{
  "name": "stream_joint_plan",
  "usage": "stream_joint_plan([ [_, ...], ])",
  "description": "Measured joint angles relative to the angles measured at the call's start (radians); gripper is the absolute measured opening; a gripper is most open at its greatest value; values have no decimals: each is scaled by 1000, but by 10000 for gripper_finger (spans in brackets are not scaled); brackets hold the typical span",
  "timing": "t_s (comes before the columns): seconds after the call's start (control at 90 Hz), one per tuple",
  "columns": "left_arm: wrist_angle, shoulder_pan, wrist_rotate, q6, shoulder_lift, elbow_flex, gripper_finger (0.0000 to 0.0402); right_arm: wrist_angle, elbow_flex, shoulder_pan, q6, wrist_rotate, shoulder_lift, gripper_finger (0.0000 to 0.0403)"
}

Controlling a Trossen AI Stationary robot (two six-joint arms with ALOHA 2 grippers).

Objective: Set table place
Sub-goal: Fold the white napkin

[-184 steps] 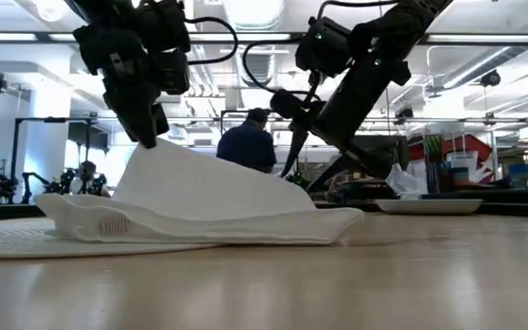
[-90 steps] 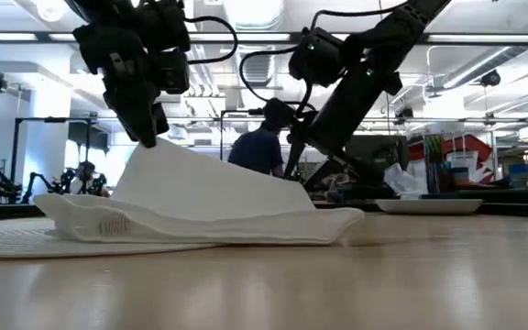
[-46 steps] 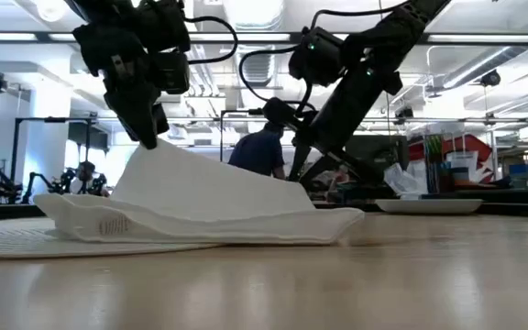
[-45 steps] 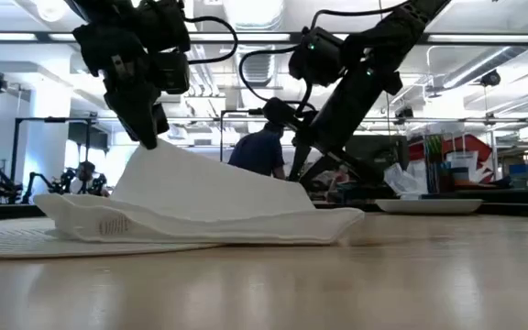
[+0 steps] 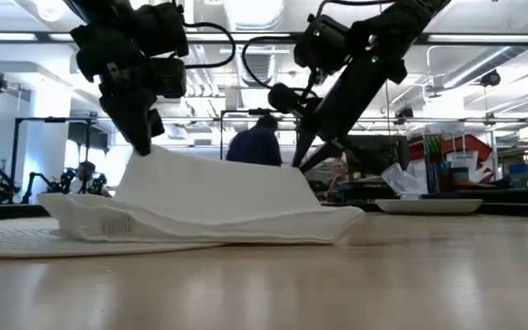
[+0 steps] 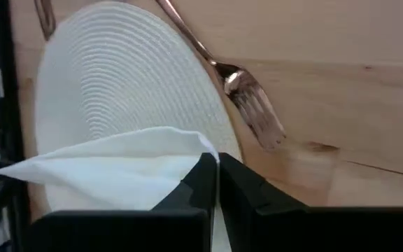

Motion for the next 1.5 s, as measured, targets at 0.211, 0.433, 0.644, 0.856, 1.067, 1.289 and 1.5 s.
stream_joint_plan([
  [0.211,-2,0,0,-27,0,0,0,-2,0,3,-11,-25,-15,0],
  [0.433,0,-8,0,-46,0,0,0,-4,4,3,-38,-27,-36,0],
  [0.644,4,-8,0,-73,0,1,0,-2,41,14,-62,-34,-47,0],
  [0.856,11,-27,-58,-86,0,26,0,-7,68,59,-67,-34,-47,0],
  [1.067,10,-75,-122,-82,0,54,0,-52,78,97,-72,-26,-48,0],
  [1.289,3,-157,-130,-99,0,55,0,-63,79,104,-105,-24,-59,0],
  [1.5,0,-240,-166,-117,0,55,0,-71,79,126,-135,-24,-94,0],
])
